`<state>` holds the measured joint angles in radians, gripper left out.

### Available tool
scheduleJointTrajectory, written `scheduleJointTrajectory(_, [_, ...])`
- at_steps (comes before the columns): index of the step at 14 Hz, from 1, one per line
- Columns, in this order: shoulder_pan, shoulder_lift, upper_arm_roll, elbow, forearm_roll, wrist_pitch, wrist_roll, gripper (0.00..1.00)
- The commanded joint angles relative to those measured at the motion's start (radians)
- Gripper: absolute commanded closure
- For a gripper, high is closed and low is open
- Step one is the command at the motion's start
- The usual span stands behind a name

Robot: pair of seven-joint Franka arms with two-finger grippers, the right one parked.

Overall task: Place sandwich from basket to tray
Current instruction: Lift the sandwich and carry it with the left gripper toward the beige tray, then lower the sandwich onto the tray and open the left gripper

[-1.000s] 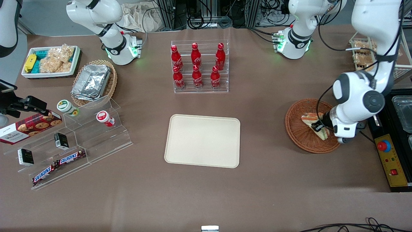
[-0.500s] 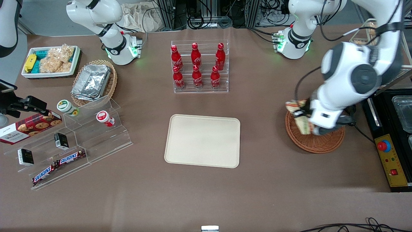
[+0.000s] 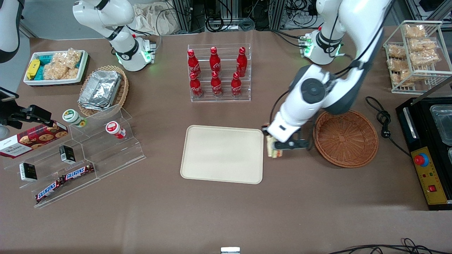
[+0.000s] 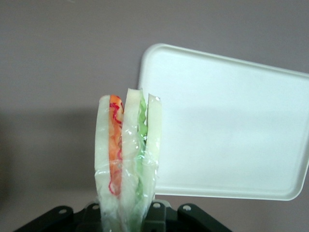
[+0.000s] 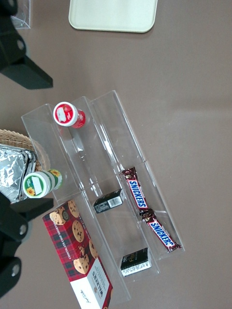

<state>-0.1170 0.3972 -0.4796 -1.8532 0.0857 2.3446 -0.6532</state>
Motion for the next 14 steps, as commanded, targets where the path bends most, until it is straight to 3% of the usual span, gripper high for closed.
scheduleJointTrajectory(1, [-0.053, 0.119, 0.004, 0.061, 0.107, 0.048, -0.055, 1.00])
scheduleJointTrajectory(4, [-0.075, 0.247, 0.004, 0.136, 0.271, 0.065, -0.115, 1.00])
scheduleJointTrajectory(6, [-0.069, 0.304, 0.006, 0.144, 0.310, 0.155, -0.114, 1.00])
scheduleJointTrajectory(7, [-0.070, 0.318, 0.006, 0.144, 0.310, 0.185, -0.114, 0.84])
scheduleJointTrajectory(8, [-0.073, 0.321, 0.007, 0.143, 0.310, 0.188, -0.118, 0.55])
scheduleJointTrajectory(10, [-0.066, 0.316, 0.007, 0.143, 0.310, 0.188, -0.150, 0.33])
scheduleJointTrajectory(11, [-0.067, 0.312, 0.007, 0.144, 0.310, 0.188, -0.193, 0.08])
scheduleJointTrajectory(12, [-0.067, 0.299, 0.007, 0.143, 0.312, 0.188, -0.236, 0.01])
scheduleJointTrajectory(14, [-0.053, 0.212, 0.007, 0.129, 0.305, 0.167, -0.288, 0.01])
